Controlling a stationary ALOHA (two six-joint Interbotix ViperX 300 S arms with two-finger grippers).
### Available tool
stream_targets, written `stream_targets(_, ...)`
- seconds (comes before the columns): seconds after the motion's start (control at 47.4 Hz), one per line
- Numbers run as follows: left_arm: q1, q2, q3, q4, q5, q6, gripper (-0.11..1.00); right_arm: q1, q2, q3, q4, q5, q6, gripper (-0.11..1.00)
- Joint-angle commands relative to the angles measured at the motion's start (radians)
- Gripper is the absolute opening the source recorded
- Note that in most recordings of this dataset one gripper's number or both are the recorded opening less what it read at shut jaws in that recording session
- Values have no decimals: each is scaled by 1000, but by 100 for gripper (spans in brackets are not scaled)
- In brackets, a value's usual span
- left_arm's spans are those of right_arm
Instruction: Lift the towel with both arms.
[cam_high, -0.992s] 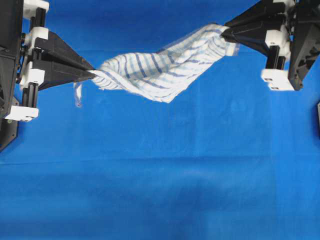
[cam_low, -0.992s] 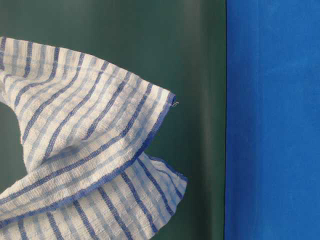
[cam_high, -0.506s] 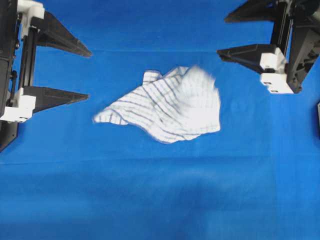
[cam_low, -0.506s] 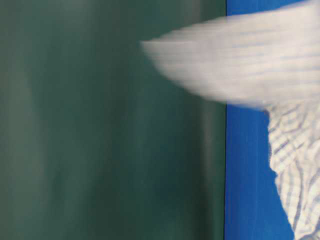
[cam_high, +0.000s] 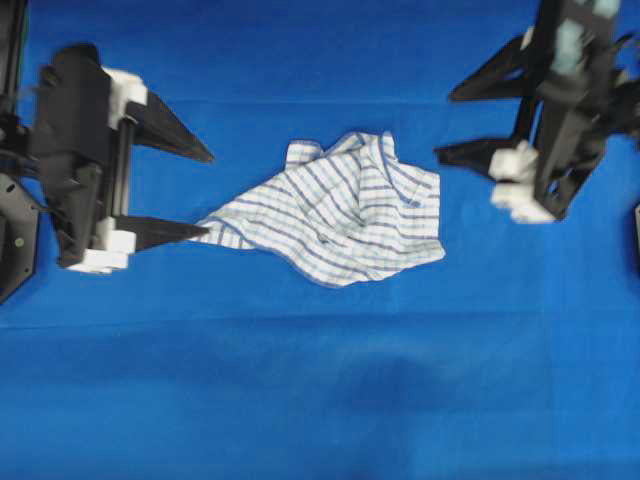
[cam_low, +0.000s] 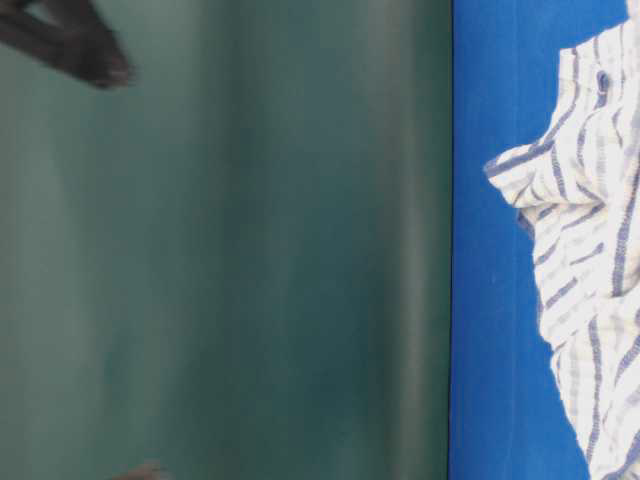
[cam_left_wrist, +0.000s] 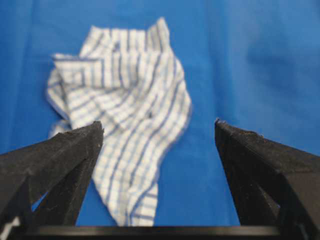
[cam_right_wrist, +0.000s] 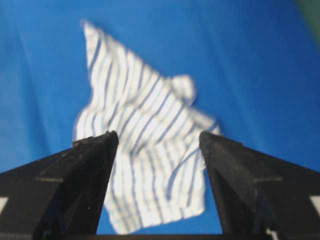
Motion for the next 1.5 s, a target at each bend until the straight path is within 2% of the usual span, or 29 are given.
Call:
stream_targets(0.0,-5,17,34,-2,-57,0,88,20,26,31,2,-55,9,67)
stream_targets(0.127,-5,57,91,-2,-123,2,88,46,97,75,2,-124,18,67)
stream_targets(0.359,-6,172,167,-2,-255,0,88,74,230,89,2,-190,20,67)
stream_targets(0.528,-6,288,189,-2,-339,0,88,74,337,97,-2,-216,20,67)
stream_targets(0.907,-6,551,199,-2,-523,0,88,75,515,112,-2,-367,20,67)
stream_targets(1.203,-5,650,210,-3,-597,0,87,77,638,112,-2,-451,20,67)
stream_targets(1.393,6,672,202,-5,-607,0,85,75,649,112,0,-466,20,66)
stream_targets(1.477,15,673,199,-6,-607,0,81,75,649,112,-2,-465,18,66)
